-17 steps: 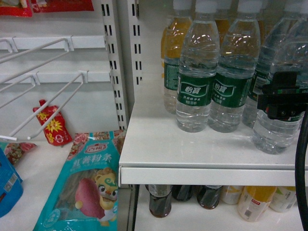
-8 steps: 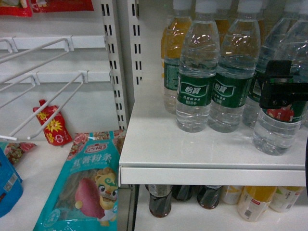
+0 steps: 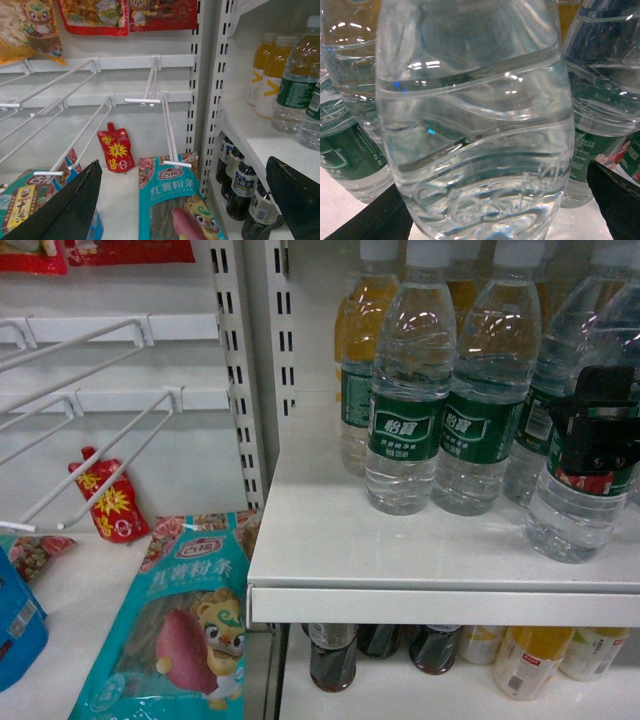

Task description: Move water from second to third shelf

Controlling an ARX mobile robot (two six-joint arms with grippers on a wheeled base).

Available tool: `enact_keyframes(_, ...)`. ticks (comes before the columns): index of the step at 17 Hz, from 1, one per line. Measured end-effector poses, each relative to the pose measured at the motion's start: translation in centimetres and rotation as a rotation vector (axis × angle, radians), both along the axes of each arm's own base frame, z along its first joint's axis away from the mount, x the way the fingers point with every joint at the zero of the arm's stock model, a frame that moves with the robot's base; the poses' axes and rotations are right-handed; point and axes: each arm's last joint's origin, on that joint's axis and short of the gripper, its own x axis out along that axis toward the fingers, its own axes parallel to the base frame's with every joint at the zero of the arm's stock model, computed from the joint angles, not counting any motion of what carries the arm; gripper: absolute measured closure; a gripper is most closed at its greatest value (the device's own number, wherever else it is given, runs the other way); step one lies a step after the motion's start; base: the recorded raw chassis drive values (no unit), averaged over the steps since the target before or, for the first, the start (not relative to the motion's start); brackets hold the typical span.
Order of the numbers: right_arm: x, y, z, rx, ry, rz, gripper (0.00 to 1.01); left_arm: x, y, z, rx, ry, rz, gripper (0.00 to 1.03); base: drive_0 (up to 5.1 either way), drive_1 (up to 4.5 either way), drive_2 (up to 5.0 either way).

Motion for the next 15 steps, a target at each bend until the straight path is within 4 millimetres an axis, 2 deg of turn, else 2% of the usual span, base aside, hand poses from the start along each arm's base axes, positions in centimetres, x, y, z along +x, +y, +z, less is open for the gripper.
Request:
enact_keyframes(4,-1.1,-0.3,0.3,0.004,0.020,0.022,0.03,0.0,0.0,0.0,0.000,0.000,0.000,0.05,0.0,0.00,0.0)
enact_keyframes(10,-4.1,-0.8,1.4,0.005,0.028,0.042,0.03,0.0,0.0,0.0,0.000,0.000,0.000,0.05,0.0,0.00,0.0)
enact_keyframes(14,-8.2,-1.0,2.8,-0.006,0.006,0.043,0.03,0.0,0.0,0.0,0.000,0.000,0.000,0.05,0.0,0.00,0.0)
enact_keyframes(15,-8.6,-0.9,2.9,-0.007,0.005,0.043,0.03,0.0,0.0,0.0,0.000,0.000,0.000,0.05,0.0,0.00,0.0)
